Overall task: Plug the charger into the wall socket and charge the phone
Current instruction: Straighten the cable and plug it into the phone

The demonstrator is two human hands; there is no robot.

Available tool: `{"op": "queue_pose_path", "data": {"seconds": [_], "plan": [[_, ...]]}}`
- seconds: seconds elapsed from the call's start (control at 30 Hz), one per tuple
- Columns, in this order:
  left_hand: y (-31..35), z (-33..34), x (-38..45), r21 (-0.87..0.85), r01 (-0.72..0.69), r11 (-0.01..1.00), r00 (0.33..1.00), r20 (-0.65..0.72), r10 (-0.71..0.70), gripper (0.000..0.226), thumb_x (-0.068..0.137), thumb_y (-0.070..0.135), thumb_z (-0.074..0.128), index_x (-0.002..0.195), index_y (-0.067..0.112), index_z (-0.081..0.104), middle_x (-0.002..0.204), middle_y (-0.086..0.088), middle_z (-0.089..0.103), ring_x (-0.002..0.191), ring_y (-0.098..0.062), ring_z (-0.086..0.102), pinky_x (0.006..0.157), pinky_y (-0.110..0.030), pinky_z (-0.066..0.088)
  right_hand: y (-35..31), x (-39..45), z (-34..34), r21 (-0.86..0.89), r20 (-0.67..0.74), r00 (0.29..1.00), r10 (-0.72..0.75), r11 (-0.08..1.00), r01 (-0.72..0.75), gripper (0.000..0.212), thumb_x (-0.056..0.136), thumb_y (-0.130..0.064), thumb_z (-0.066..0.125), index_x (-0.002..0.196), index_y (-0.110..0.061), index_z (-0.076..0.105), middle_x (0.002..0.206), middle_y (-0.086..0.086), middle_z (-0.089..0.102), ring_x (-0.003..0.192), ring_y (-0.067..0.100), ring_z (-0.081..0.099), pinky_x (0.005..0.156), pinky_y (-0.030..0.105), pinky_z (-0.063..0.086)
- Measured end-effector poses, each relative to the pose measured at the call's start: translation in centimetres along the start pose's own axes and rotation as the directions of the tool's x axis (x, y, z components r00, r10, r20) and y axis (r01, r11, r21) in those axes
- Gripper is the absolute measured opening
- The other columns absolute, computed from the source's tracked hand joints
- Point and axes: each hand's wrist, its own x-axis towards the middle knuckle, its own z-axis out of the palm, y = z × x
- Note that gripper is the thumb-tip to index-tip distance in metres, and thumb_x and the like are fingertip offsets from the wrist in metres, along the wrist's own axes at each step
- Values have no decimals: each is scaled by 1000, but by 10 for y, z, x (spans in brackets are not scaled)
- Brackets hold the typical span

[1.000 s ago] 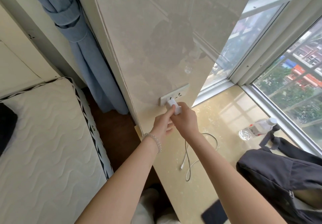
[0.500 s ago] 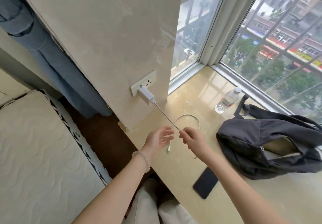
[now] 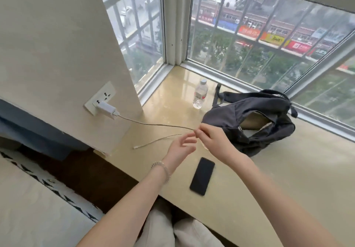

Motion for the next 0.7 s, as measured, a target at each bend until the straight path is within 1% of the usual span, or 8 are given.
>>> {"op": "queue_pose_path", "data": {"seconds": [0.1, 0.17, 0.23, 0.33, 0.4, 0.5, 0.57, 0.7], "plan": [[8, 27, -1, 65, -45, 997, 997, 66, 41, 41, 84, -2, 57, 113, 27, 59, 113, -11, 64, 92, -16, 61, 88, -29, 48, 5, -15, -21, 15, -40, 999, 11, 1000, -10, 29, 96, -24, 52, 70, -13, 55, 63, -3, 53, 59, 3, 45, 57, 18, 36], [12, 45, -1, 94, -72, 993, 989, 134, 59, 39, 84, -1, 57, 115, 23, 60, 113, -14, 64, 97, -20, 62, 89, -30, 49, 7, -24, -32, 27, -63, 998, 27, 999, -25, 30, 96, -24, 53, 73, -6, 57, 66, 9, 56, 60, 6, 45, 57, 18, 35], [13, 60, -3, 170, -81, 982, 983, 175, 51, 33, 83, 4, 58, 114, 16, 62, 109, -12, 66, 96, -19, 64, 82, -26, 50, 8, -33, -41, 21, -84, 996, 41, 999, -39, 32, 96, -27, 53, 75, -4, 58, 69, 11, 59, 60, 6, 45, 56, 16, 36], [9, 75, -4, 263, -111, 959, 969, 244, 45, 17, 83, 11, 61, 98, 15, 67, 82, 5, 66, 71, -2, 59, 61, -9, 43, 8, -42, -51, -7, -128, 990, 59, 998, -61, 33, 95, -30, 54, 75, -5, 60, 70, 10, 62, 61, 9, 48, 57, 19, 37], [7, 82, -5, 284, -135, 949, 951, 307, 44, 11, 83, 11, 62, 91, 16, 68, 75, 9, 65, 65, 0, 56, 57, -6, 41, 6, -47, -58, -37, -156, 986, 62, 997, -68, 32, 94, -32, 55, 75, -7, 62, 67, 5, 62, 60, 10, 49, 59, 27, 40], [4, 89, -3, 322, -154, 934, 939, 343, 37, 9, 84, 14, 65, 90, 19, 68, 87, 4, 67, 79, -8, 61, 67, -12, 45, 5, -56, -69, -66, -177, 980, 89, 993, -102, 31, 93, -34, 56, 75, -10, 64, 65, -1, 60, 60, 15, 52, 60, 33, 43], [4, 92, -2, 329, -168, 929, 937, 346, 47, 8, 83, 15, 65, 86, 23, 66, 86, 4, 65, 79, -10, 60, 68, -16, 45, 6, -63, -77, -65, -192, 976, 104, 991, -118, 31, 93, -34, 58, 74, -10, 63, 61, -4, 56, 58, 14, 49, 59, 33, 42], [4, 101, -3, 336, -202, 920, 927, 368, 69, 8, 83, 11, 65, 88, 18, 67, 81, 5, 63, 77, -10, 57, 73, -20, 48, 11, -75, -91, -64, -227, 967, 114, 989, -132, 28, 92, -35, 60, 68, -20, 60, 58, -10, 51, 56, 5, 44, 56, 27, 38]]}}
